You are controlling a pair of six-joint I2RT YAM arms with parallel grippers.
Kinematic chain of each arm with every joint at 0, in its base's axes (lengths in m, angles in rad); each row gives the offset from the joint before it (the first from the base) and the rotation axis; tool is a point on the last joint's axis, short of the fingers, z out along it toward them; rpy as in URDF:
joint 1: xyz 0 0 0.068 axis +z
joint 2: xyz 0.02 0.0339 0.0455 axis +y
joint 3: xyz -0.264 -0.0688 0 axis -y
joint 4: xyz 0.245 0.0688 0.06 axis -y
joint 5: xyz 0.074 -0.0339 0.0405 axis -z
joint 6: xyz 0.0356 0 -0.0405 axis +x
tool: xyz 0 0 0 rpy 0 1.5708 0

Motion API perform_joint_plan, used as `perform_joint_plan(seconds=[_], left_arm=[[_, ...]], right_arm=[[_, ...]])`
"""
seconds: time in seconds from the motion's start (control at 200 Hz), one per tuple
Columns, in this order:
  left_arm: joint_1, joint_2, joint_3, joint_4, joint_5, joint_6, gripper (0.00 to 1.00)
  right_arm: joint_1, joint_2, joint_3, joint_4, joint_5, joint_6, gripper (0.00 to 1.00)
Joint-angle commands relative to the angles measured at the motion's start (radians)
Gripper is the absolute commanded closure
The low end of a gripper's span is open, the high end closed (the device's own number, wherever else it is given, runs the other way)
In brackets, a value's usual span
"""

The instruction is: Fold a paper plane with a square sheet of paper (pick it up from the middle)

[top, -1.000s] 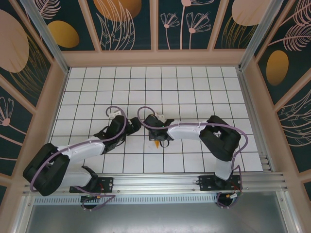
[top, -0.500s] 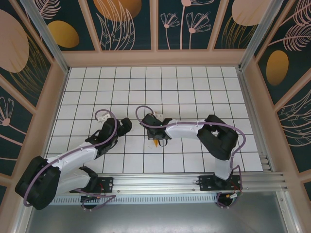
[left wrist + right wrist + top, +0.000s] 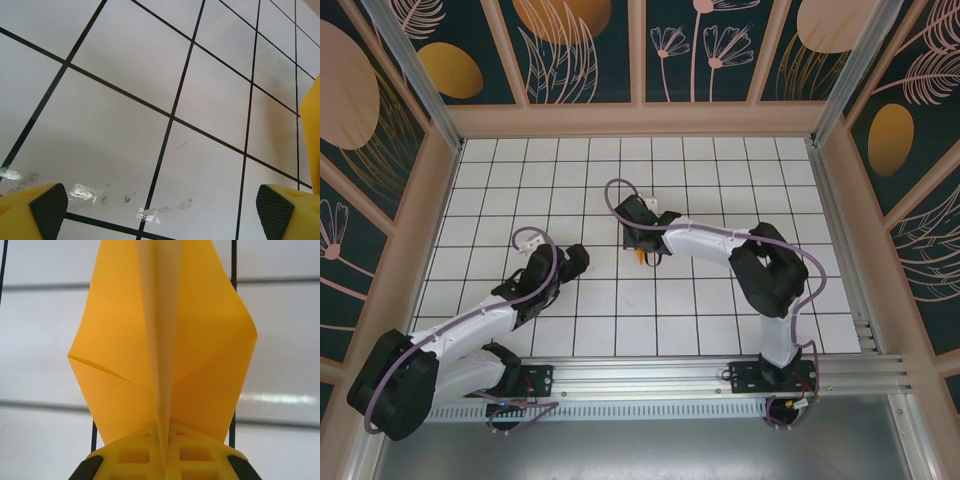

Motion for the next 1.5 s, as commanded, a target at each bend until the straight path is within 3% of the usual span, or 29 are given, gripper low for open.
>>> perform_joint_plan(seconds=[0.0, 0.435, 0.836, 0.966, 1.146, 1.311, 1.491], left_arm=[[0.010, -0.034, -0.018, -0.043, -0.026, 0.019, 0.02], [0.010, -0.044, -0.018, -0.054, -0.024, 0.027, 0.01], [0.011, -0.036, -0.014, -0.051, -0.015, 0.032, 0.02], [0.010, -0.046, 0.000, -0.065, -0.021, 0.040, 0.01], [0.010, -0.061, 0.051, -0.100, -0.047, 0.069, 0.01], [0.010, -0.061, 0.121, -0.144, -0.107, 0.122, 0.01], [0.017, -0.070, 0.191, -0.153, -0.228, 0.220, 0.02]], right_arm=[[-0.031, 0.078, 0.071, 0.025, -0.016, -0.090, 0.93], [-0.062, 0.258, 0.221, 0.023, -0.065, -0.149, 0.93], [-0.062, 0.277, 0.264, -0.025, -0.047, -0.143, 0.81], [-0.060, 0.216, 0.297, -0.060, -0.037, -0.152, 0.74], [-0.059, 0.049, 0.292, -0.086, -0.027, -0.154, 0.53], [-0.064, -0.148, 0.195, -0.047, 0.046, -0.169, 0.36], [-0.111, -0.353, 0.024, 0.037, 0.176, -0.202, 0.23]])
